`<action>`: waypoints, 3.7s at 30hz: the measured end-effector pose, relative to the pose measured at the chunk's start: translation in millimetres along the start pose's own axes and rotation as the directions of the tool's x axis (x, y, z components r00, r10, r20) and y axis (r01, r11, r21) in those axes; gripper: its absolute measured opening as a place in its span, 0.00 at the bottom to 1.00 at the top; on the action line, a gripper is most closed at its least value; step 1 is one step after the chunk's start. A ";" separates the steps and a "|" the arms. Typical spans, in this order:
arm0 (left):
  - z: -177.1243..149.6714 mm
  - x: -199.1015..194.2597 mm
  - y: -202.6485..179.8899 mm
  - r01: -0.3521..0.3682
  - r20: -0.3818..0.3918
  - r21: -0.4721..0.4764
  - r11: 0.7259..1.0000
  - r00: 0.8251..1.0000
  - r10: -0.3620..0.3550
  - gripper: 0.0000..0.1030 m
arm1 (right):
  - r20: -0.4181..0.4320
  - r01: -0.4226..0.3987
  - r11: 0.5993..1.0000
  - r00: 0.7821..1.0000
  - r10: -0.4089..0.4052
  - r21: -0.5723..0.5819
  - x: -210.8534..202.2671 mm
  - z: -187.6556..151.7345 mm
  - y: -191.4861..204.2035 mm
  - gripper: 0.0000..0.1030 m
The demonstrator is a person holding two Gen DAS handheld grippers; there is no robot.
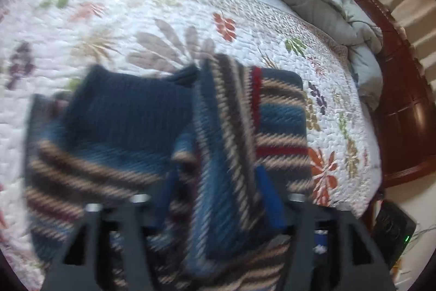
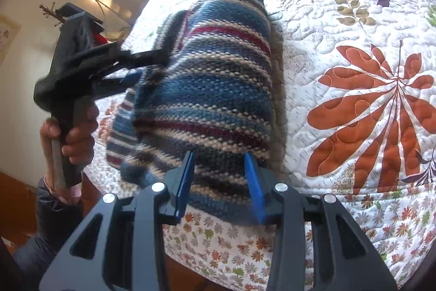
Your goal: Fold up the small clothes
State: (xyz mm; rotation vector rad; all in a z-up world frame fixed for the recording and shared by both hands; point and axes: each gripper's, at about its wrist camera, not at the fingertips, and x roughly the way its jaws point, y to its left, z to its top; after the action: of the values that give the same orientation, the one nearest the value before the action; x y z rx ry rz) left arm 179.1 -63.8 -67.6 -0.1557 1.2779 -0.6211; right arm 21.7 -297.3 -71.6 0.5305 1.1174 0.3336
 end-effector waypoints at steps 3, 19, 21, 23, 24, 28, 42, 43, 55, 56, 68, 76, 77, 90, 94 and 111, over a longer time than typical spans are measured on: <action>-13.1 -9.2 2.8 0.007 -0.038 0.003 1.000 0.999 -0.007 0.72 | 0.015 -0.006 1.000 1.000 0.006 0.001 -8.8 -5.8 1.0 0.38; -23.3 31.8 -0.6 0.028 -0.136 -0.049 0.998 0.990 -0.035 0.66 | 0.022 0.070 0.995 0.997 -0.069 -0.077 -18.7 -23.3 10.5 0.42; -24.9 27.0 -5.6 0.016 -0.121 -0.033 0.999 0.992 -0.020 0.54 | 0.007 0.096 0.993 0.995 -0.096 -0.070 -12.6 -23.3 8.3 0.42; -24.6 23.6 -8.7 0.015 -0.110 -0.038 0.999 0.994 -0.019 0.44 | -0.002 0.102 0.993 0.995 -0.103 -0.063 -7.4 -23.5 6.2 0.42; -23.8 21.8 -9.2 0.023 -0.102 -0.048 0.999 0.994 -0.028 0.40 | -0.007 0.096 0.994 0.995 -0.097 -0.055 -5.6 -24.1 4.6 0.42; -23.1 22.8 -15.6 0.036 -0.080 -0.036 0.999 0.996 -0.039 0.41 | -0.007 0.095 0.995 0.995 -0.095 -0.040 -4.8 -26.9 1.4 0.45; -23.3 13.6 0.5 0.109 -0.047 -0.121 0.987 0.992 -0.115 0.28 | 0.010 0.124 0.992 0.992 -0.124 -0.032 -19.2 -31.2 5.2 0.45; -22.7 7.8 0.1 0.109 -0.036 -0.118 0.987 0.993 -0.114 0.27 | 0.014 0.126 0.991 0.992 -0.126 -0.032 -21.3 -31.3 5.1 0.45; -12.4 -98.7 -3.8 0.099 0.107 -0.009 0.995 0.989 -0.098 0.27 | 0.025 0.120 0.993 0.992 -0.120 -0.017 -26.5 -33.6 11.1 0.45; -11.8 -104.5 0.4 0.094 0.113 -0.010 0.996 0.989 -0.092 0.27 | 0.023 0.119 0.993 0.993 -0.119 -0.022 -24.7 -33.8 13.4 0.45; -18.8 -101.9 111.9 0.013 0.086 -0.205 0.979 0.996 0.004 0.27 | -0.014 0.124 0.991 0.992 -0.125 -0.050 -1.6 -33.1 27.9 0.45; -30.2 -58.3 165.0 0.009 0.050 -0.300 0.954 0.999 0.006 0.29 | -0.041 0.146 0.986 0.988 -0.150 -0.084 11.4 -30.7 37.4 0.45; -30.4 -58.0 165.6 0.014 0.052 -0.297 0.955 0.999 0.001 0.29 | -0.043 0.149 0.985 0.987 -0.153 -0.088 12.1 -30.5 38.1 0.45; -73.1 -125.1 119.3 -0.170 0.051 -0.081 0.982 0.983 0.174 0.52 | -0.068 0.144 0.981 0.986 -0.154 -0.127 16.4 -19.8 67.4 0.55; -96.2 -120.2 105.1 -0.203 0.013 -0.023 0.979 0.979 0.203 0.52 | -0.094 0.112 0.991 0.988 -0.119 -0.077 20.7 -12.2 71.6 0.57; -109.0 -94.6 126.9 -0.202 -0.031 -0.042 0.978 0.979 0.201 0.15 | -0.181 0.086 0.996 0.979 -0.089 -0.023 56.0 -5.8 80.2 0.62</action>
State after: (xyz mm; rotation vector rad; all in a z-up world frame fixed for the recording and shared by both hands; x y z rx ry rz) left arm 107.8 114.4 -76.7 -0.0535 1.3149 -0.4216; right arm 40.0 -201.1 -71.1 0.4427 1.3105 0.3181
